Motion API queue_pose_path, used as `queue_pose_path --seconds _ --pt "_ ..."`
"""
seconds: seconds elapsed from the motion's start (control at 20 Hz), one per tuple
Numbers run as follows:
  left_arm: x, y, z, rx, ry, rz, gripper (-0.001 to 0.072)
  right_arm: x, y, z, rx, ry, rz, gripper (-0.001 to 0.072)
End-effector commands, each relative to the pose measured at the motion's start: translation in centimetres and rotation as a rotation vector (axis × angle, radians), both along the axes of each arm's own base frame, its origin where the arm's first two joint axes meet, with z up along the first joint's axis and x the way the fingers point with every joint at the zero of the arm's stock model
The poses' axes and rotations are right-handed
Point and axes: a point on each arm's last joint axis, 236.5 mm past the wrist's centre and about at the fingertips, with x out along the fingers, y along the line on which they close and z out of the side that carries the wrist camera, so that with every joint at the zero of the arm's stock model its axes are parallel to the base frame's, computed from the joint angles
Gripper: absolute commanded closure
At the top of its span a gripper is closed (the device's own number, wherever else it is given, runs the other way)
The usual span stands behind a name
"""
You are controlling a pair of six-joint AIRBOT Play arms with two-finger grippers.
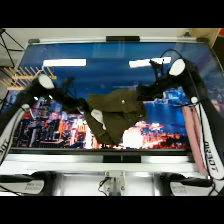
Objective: Fold the shirts.
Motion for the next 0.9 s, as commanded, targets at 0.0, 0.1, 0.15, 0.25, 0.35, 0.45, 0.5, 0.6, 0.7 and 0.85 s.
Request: queue_pose_path --seconds 0.0,0.1,0.15,0.25,0.35,0.45,0.5,0.6,0.7,0.85 --pt "-2.7 -5.0 -3.9 -0.089 0.02 0.07 0.0114 0.1 -0.1 -0.2 -0.008 -0.002 0.001 0.0574" --pt "-2.6 -6.8 -4.7 -0.107 -0.014 0.102 0.0294 0.1 -0.1 -0.2 -0.008 -0.002 0.0 0.0574" --pt "-2.2 -7.6 -4.7 -0.114 -0.039 0.115 0.0308 0.1 -0.1 -0.2 -0.008 -0.002 0.0 0.0574" --pt "-1.4 -9.1 -4.7 -0.154 -0.053 0.167 0.0308 0.1 -0.1 -0.2 -0.008 -0.002 0.0 0.0574" --pt "-1.1 -10.0 -5.5 -0.174 -0.032 0.208 0.0308 0.1 -0.1 -0.2 -0.008 -0.001 0.001 0.0574" --pt "-0.7 -9.8 -6.2 -0.168 -0.029 0.228 0.0308 0.0 -0.1 -0.2 -0.009 0.002 0.002 0.0574" --pt "-0.2 -9.7 -6.3 -0.166 -0.043 0.24 0.0311 0.0 -0.1 -0.2 -0.008 0.002 0.002 0.0573" --pt "0.5 -9.7 -5.8 -0.172 -0.067 0.248 0.0579 0.0 -0.1 -0.2 -0.009 0.001 0.002 0.0574" --pt "1.6 -9.8 -4.1 -0.196 -0.122 0.216 0.0661 -0.1 -0.2 -0.2 -0.009 0.004 0.004 0.0573" --pt "4.3 -9.0 2.2 -0.266 -0.276 0.153 0.0664 -0.3 -0.2 0.2 -0.009 -0.005 0.015 0.0573"
